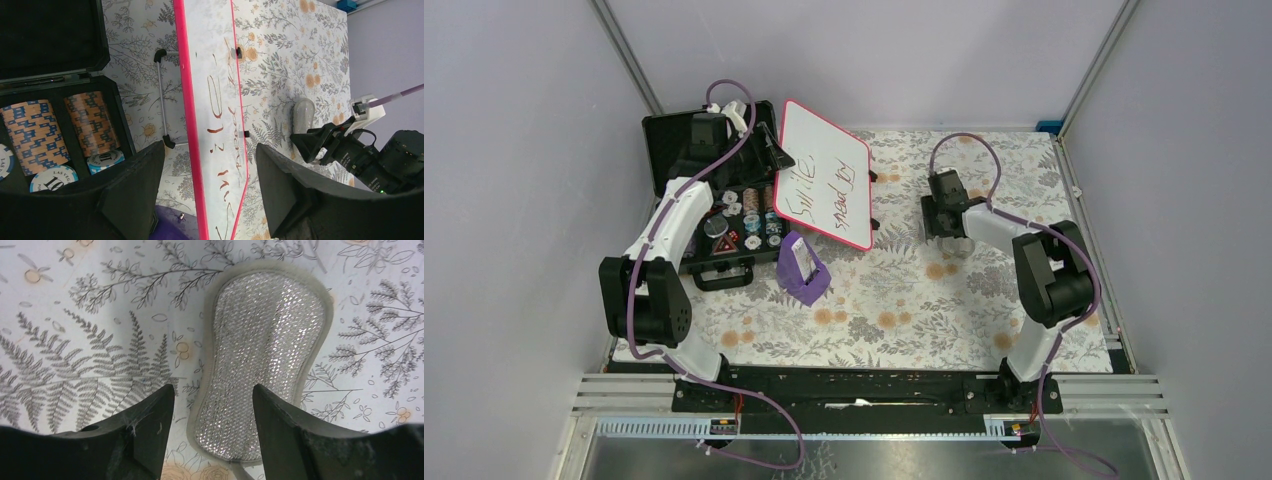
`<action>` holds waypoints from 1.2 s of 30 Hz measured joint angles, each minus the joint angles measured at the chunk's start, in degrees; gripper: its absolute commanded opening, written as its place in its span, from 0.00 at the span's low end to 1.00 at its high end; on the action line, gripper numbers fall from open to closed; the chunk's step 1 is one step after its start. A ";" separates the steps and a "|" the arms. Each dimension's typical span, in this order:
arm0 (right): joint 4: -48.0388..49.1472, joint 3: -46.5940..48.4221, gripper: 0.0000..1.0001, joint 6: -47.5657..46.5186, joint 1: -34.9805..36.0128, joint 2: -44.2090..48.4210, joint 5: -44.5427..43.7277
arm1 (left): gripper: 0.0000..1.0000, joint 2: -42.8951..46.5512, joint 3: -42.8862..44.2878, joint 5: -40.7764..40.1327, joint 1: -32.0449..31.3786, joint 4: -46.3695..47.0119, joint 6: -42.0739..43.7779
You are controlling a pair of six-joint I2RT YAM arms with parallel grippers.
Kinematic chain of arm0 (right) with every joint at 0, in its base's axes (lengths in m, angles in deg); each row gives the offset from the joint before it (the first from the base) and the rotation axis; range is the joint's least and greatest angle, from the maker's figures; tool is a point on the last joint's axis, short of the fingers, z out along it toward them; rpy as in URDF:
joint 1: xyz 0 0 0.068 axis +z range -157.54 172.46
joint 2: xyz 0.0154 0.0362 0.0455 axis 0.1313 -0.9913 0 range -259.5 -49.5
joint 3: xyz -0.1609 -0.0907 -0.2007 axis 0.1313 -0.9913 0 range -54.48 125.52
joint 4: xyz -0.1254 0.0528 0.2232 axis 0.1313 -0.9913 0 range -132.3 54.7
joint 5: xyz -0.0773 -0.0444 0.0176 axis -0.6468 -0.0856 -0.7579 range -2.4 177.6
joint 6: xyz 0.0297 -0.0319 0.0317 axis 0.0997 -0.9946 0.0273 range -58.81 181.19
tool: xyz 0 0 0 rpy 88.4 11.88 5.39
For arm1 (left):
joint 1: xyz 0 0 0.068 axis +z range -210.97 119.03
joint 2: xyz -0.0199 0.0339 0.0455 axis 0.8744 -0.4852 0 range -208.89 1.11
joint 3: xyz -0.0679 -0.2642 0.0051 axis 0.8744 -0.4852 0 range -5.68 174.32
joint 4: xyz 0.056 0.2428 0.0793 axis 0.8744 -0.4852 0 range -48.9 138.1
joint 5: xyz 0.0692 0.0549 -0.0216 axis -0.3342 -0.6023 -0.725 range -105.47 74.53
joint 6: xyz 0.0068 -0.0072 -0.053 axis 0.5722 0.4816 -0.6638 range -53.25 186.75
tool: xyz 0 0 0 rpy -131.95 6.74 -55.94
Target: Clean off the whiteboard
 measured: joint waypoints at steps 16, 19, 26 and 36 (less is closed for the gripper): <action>-3.17 7.91 0.30 9.09 -0.02 -8.63 -9.07 | 0.71 0.04 -0.72 0.02 0.00 0.07 -0.15; -2.62 7.89 0.04 9.62 -0.09 -8.61 -9.51 | 0.72 0.04 -0.72 0.02 0.00 0.07 -0.15; -0.63 7.02 0.00 8.79 -0.37 -6.12 -9.68 | 0.72 0.04 -0.72 0.00 0.00 0.07 -0.15; 19.54 6.14 0.00 10.40 -0.68 3.39 8.70 | 0.67 0.04 -0.72 -0.09 0.00 0.02 -0.07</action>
